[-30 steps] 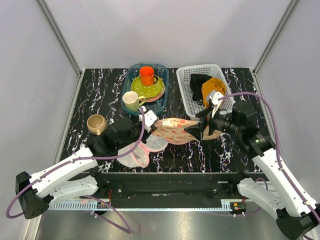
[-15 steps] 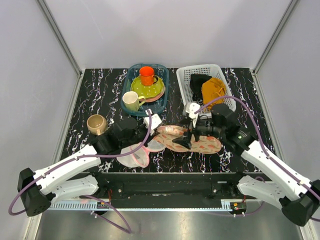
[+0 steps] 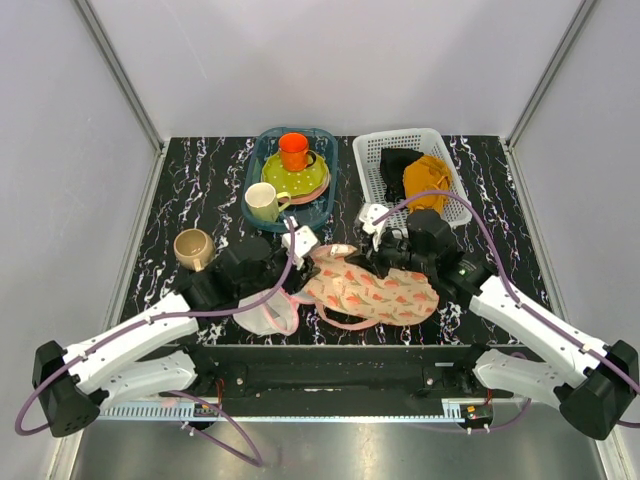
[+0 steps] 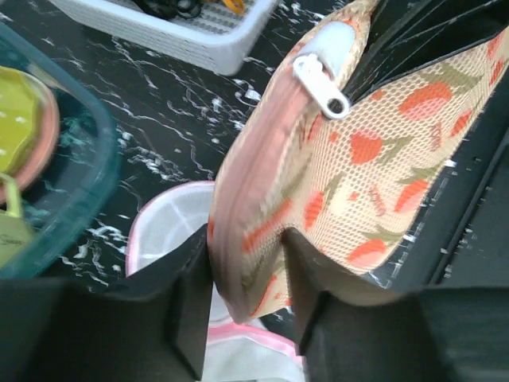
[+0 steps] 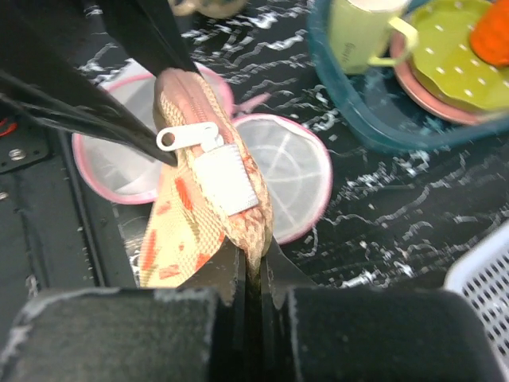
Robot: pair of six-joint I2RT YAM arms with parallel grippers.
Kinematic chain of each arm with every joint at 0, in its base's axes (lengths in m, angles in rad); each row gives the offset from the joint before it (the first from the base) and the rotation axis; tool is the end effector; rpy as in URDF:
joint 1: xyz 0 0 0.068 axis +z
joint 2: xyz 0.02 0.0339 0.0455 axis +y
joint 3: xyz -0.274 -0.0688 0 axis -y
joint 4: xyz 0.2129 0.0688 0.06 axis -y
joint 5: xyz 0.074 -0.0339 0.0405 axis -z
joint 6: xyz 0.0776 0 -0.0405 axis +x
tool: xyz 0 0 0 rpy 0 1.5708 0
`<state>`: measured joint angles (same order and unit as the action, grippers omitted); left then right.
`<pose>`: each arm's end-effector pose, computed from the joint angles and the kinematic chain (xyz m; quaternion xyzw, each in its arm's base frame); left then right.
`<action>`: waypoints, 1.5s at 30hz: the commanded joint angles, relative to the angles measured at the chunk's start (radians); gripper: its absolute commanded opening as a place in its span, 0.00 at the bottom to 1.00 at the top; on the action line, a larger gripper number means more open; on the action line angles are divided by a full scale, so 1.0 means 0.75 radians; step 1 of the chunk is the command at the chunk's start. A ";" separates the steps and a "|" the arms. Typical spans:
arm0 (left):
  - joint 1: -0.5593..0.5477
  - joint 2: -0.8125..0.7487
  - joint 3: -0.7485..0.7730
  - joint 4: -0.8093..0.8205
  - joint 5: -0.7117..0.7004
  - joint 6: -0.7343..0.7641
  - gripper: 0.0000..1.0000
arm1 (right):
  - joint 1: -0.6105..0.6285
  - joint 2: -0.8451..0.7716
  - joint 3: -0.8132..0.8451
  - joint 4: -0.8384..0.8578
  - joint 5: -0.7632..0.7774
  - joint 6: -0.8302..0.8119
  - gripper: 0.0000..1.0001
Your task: Unzip the laundry bag and remove the bra
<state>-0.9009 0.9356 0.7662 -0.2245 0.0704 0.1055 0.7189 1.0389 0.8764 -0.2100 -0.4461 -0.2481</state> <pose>0.1306 -0.1737 0.2992 0.4180 0.7188 -0.2418 0.5001 0.1548 0.1799 0.3220 -0.4848 0.6551 0.3059 0.4922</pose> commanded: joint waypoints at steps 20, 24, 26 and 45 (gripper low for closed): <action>0.125 0.196 0.269 0.293 0.299 -1.243 0.80 | 0.019 -0.193 -0.101 0.022 0.546 0.157 0.00; 0.127 0.276 0.236 0.456 0.354 -1.325 0.72 | 0.021 -0.185 -0.093 0.026 0.540 0.149 0.00; 0.131 0.284 0.212 0.481 0.352 -1.351 0.70 | 0.021 -0.179 -0.091 0.026 0.534 0.149 0.00; 0.140 0.399 0.226 0.604 0.405 -1.433 0.56 | 0.036 -0.183 -0.066 0.041 0.519 0.149 0.00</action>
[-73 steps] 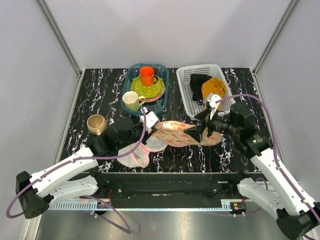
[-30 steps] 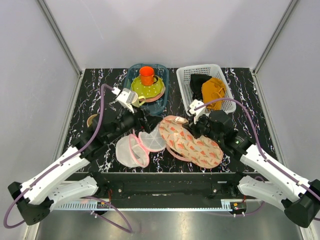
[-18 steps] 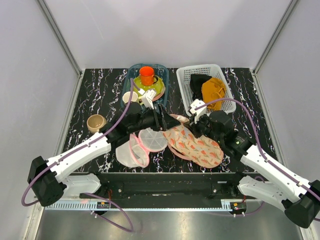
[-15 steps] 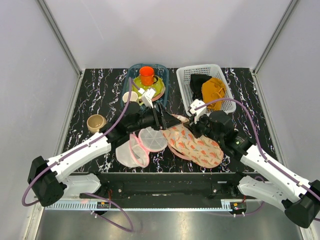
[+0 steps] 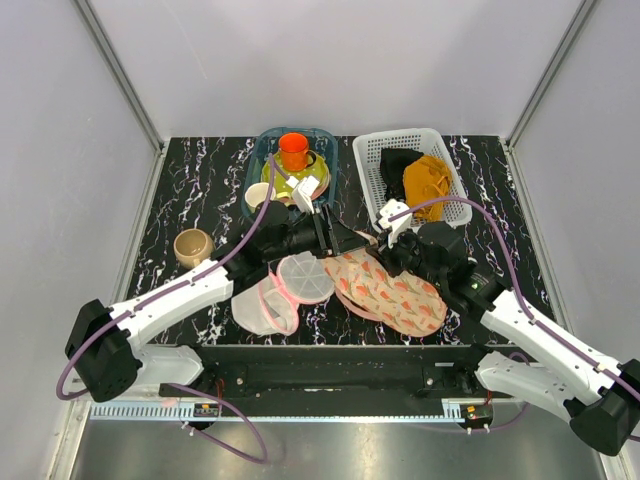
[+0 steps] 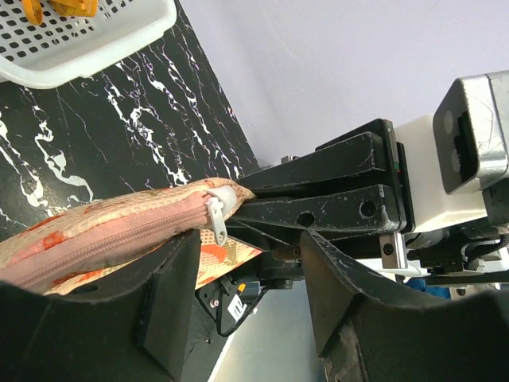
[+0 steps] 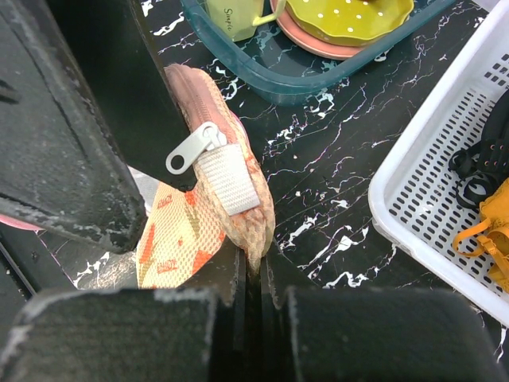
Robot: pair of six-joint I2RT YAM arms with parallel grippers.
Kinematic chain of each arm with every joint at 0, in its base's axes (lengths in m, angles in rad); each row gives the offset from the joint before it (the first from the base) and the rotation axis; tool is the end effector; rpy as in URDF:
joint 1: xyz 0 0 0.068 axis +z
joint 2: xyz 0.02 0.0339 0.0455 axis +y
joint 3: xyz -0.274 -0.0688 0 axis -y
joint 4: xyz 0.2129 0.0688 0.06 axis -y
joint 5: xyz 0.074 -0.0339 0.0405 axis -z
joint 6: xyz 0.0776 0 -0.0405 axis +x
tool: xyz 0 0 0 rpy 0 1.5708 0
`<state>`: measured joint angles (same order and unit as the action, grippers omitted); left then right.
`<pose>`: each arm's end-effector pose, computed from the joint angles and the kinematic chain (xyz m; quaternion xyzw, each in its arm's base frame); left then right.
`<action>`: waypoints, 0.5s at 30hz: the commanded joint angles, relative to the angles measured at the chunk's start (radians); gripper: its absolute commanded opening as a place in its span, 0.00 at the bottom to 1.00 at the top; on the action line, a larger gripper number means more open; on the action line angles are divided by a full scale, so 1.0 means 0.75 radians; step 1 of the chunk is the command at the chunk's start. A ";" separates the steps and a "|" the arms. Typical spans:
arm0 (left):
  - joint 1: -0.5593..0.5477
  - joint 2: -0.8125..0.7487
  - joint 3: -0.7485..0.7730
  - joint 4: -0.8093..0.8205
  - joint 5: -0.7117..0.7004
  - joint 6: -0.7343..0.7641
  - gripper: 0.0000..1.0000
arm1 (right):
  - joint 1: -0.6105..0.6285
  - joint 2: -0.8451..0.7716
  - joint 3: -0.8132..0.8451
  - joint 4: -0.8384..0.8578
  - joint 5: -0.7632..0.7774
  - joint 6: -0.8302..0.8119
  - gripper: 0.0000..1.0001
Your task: Unzip the laundry bag and remove the bra
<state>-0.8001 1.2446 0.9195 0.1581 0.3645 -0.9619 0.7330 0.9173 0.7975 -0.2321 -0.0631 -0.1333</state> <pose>0.1875 -0.2328 0.3376 0.0560 0.7580 -0.5779 0.2973 0.1559 0.1469 0.3130 -0.3604 0.7363 0.1937 0.5390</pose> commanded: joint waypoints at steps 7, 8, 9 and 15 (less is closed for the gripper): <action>0.007 -0.009 0.028 0.106 0.003 -0.018 0.41 | 0.025 -0.014 0.041 0.062 0.011 0.000 0.00; 0.007 -0.005 0.028 0.100 0.003 -0.020 0.36 | 0.023 -0.014 0.041 0.056 0.011 0.000 0.00; 0.009 0.001 0.030 0.096 0.003 -0.020 0.34 | 0.025 -0.012 0.041 0.056 0.011 0.000 0.00; 0.009 -0.001 0.026 0.106 -0.001 -0.029 0.13 | 0.033 -0.012 0.037 0.033 0.023 -0.006 0.00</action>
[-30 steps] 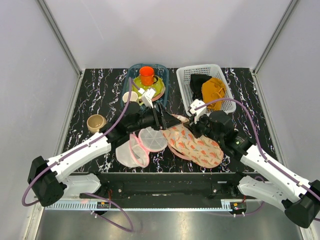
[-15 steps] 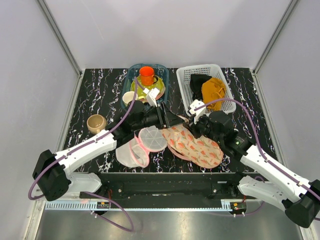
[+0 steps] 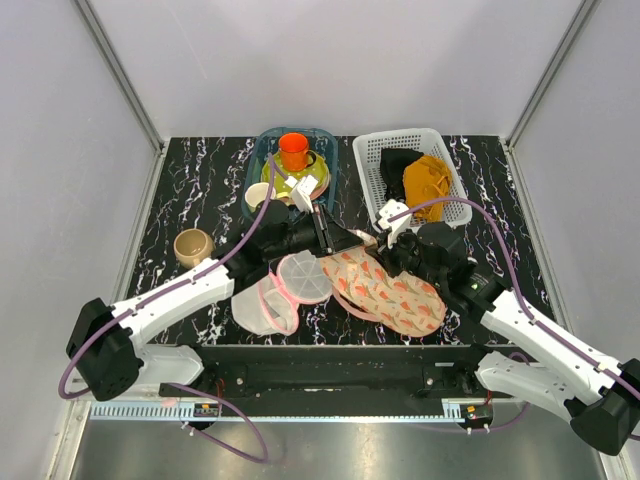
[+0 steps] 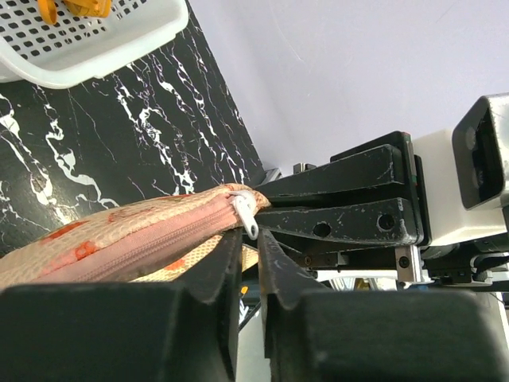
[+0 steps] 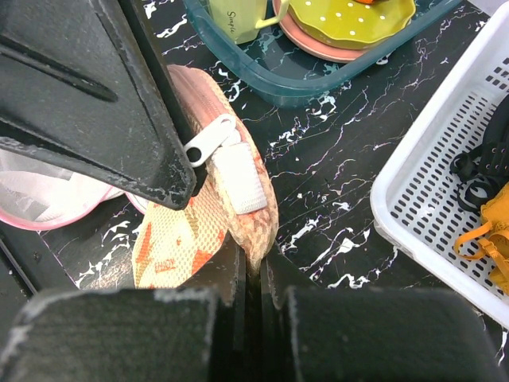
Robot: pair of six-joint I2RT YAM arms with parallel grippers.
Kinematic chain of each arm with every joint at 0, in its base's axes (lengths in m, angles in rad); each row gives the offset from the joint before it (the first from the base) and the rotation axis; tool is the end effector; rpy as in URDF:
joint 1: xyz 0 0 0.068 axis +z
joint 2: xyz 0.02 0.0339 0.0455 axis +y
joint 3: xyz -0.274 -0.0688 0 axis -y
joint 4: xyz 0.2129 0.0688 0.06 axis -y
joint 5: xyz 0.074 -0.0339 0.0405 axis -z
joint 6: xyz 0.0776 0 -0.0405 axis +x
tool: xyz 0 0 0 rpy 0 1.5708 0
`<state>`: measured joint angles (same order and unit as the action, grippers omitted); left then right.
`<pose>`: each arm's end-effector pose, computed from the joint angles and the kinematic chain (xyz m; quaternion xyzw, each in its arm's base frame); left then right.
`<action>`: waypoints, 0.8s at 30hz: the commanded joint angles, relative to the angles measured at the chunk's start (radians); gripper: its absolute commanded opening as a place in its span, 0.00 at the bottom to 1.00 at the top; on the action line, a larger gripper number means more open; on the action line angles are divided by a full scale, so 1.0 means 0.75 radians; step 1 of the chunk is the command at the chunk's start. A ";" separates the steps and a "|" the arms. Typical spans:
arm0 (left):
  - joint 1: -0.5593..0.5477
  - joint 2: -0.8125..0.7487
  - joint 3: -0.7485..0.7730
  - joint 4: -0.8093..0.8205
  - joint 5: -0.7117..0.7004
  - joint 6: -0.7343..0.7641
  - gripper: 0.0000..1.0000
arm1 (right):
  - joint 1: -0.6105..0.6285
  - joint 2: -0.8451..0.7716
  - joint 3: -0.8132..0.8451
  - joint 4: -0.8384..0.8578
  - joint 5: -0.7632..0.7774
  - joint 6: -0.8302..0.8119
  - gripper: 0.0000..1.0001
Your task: Unzip the laundry bag and remove the bra
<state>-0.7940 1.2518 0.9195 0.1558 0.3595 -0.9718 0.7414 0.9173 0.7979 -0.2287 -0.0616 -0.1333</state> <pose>0.1903 -0.2326 0.3352 0.0474 0.7615 -0.5751 0.2952 0.1548 0.1483 0.3136 -0.3627 0.7340 0.1958 0.5398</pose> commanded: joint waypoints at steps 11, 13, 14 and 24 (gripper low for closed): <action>0.073 -0.141 0.001 -0.040 -0.054 0.075 0.00 | 0.024 -0.075 0.008 -0.092 0.217 -0.088 0.00; 0.095 -0.160 -0.007 -0.066 -0.056 0.091 0.00 | 0.028 -0.096 0.008 -0.118 0.237 -0.102 0.00; 0.116 -0.174 -0.009 -0.075 -0.056 0.093 0.00 | 0.028 -0.122 0.006 -0.118 0.242 -0.102 0.00; 0.183 -0.213 -0.048 -0.089 -0.007 0.173 0.00 | 0.026 -0.348 -0.043 -0.080 0.097 -0.086 0.00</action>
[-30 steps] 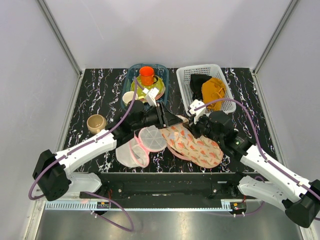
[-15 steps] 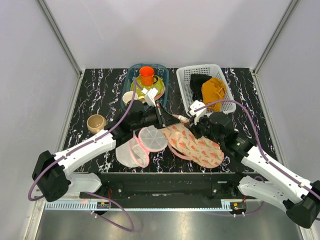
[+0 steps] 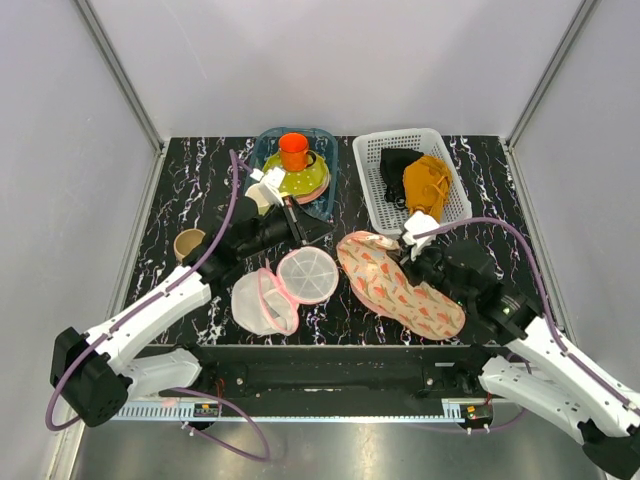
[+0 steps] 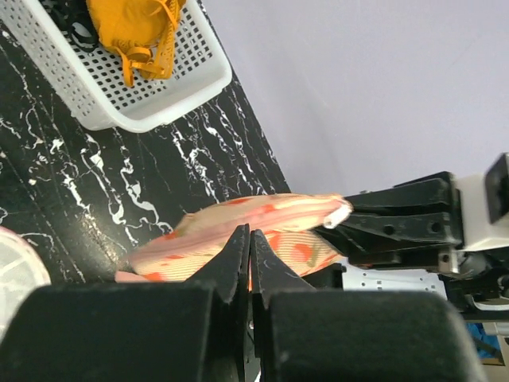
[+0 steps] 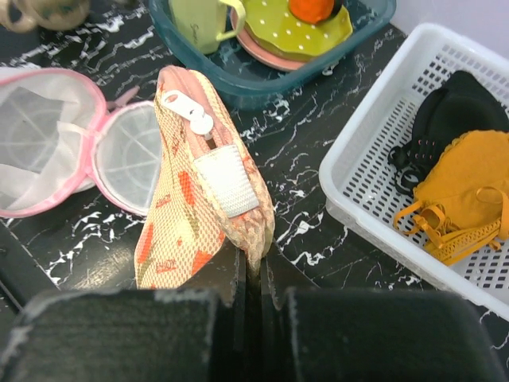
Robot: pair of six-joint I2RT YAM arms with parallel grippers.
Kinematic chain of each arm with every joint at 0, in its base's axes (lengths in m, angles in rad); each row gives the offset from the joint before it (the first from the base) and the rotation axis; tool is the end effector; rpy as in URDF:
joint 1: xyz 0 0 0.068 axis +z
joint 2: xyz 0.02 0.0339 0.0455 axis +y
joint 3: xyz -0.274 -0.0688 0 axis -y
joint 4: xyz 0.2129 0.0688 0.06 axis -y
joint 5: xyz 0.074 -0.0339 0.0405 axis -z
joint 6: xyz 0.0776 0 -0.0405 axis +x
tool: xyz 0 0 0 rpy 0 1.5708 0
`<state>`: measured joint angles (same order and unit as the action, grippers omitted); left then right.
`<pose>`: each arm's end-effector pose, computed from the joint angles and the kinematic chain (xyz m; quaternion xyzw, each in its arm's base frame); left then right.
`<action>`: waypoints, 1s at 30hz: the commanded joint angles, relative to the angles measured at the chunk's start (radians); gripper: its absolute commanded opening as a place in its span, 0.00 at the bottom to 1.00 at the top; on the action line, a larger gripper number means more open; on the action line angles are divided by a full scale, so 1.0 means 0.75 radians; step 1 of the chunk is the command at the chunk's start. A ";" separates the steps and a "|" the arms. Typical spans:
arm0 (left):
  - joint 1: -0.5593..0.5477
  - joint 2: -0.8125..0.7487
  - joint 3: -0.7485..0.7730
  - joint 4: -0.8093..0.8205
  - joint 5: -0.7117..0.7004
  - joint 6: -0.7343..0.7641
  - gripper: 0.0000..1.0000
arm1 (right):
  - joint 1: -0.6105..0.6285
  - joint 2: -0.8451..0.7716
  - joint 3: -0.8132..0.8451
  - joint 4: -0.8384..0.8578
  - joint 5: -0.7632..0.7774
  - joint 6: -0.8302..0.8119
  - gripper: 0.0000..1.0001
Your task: Unzip the laundry bag and remove the bra
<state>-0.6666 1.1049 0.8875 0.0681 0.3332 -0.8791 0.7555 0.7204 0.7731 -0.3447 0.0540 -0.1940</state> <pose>0.1913 -0.1828 0.3490 0.0283 0.7546 -0.5392 0.3729 0.1256 0.1125 0.3218 -0.3524 0.7208 0.1445 0.5791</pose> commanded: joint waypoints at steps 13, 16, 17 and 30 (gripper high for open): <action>-0.148 0.087 0.213 -0.009 0.318 0.172 0.51 | 0.009 -0.032 -0.008 0.063 -0.066 0.011 0.00; -0.167 0.146 0.234 0.032 0.376 0.160 0.53 | 0.009 -0.012 0.002 0.067 -0.068 0.005 0.00; -0.167 0.169 0.230 0.056 0.400 0.127 0.53 | 0.009 -0.005 0.006 0.065 -0.070 0.005 0.00; -0.177 0.228 0.244 0.050 0.435 0.158 0.62 | 0.009 0.001 0.000 0.067 -0.106 -0.003 0.00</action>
<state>-0.7967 1.2930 1.0328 0.0467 0.6422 -0.7670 0.7555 0.7231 0.7555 -0.3435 0.0097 -0.1894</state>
